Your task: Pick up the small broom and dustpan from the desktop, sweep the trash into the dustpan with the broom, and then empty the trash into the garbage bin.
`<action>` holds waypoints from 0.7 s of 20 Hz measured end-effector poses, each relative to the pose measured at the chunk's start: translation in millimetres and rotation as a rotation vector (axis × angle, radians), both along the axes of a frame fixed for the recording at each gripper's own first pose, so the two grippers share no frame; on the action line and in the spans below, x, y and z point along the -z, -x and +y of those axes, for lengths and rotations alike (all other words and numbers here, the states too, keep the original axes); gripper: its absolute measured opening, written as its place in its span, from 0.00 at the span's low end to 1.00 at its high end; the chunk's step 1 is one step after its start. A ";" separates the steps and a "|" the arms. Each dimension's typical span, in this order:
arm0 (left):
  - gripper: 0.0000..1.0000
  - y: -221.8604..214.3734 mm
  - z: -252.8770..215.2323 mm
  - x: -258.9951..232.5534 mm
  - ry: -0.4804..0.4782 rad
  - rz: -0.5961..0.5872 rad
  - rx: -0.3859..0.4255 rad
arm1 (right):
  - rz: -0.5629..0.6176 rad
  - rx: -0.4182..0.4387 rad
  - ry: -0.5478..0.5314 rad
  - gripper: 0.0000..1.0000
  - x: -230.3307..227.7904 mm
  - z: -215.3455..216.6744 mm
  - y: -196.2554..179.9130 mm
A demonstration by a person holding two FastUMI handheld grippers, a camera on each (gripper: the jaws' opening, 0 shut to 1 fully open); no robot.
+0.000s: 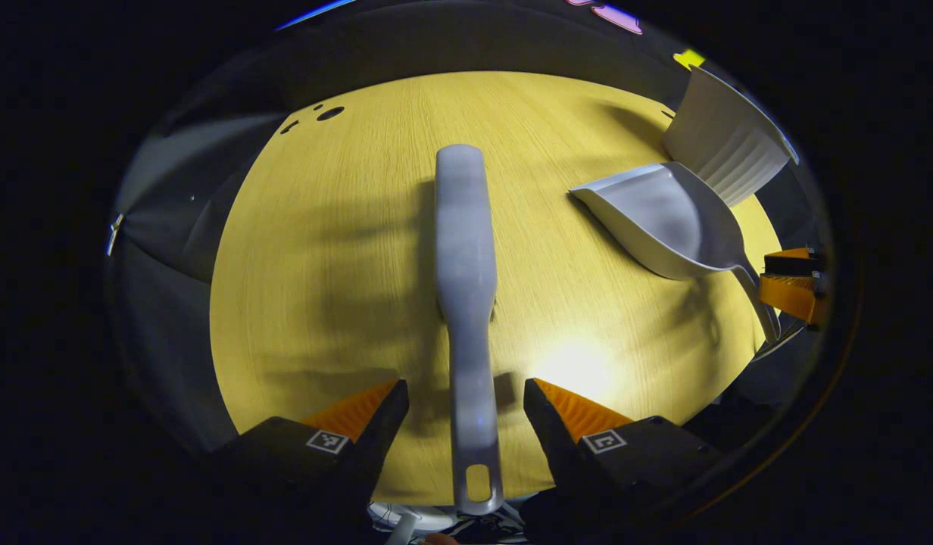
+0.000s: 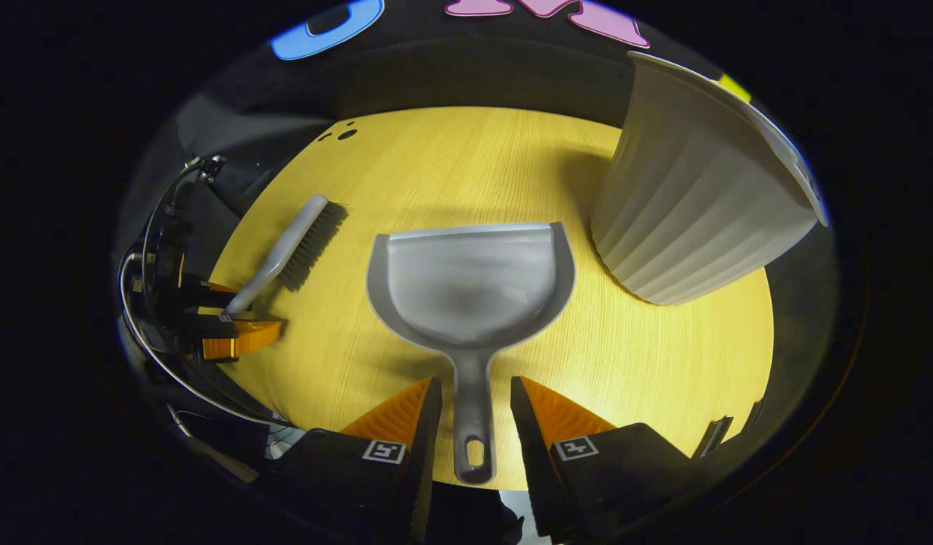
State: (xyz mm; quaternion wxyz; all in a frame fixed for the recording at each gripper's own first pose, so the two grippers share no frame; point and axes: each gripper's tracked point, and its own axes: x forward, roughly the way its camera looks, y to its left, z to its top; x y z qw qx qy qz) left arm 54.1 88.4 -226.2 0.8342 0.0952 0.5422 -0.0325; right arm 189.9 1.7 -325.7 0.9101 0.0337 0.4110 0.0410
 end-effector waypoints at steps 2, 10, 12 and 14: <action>0.96 0.5 3.3 -5.0 -0.007 -0.015 0.001 | -0.014 -0.001 -0.002 0.58 -4.7 -0.6 1.0; 0.96 3.9 3.7 -70.0 0.015 -0.164 -0.014 | -0.147 0.013 -0.025 0.70 -57.5 -5.1 13.4; 0.96 4.3 0.3 -93.6 0.021 -0.231 -0.010 | -0.193 0.007 -0.007 0.62 -73.2 -6.4 15.8; 0.96 1.7 -7.7 -119.9 0.036 -0.315 -0.002 | -0.237 -0.003 0.003 0.63 -88.8 -2.7 18.3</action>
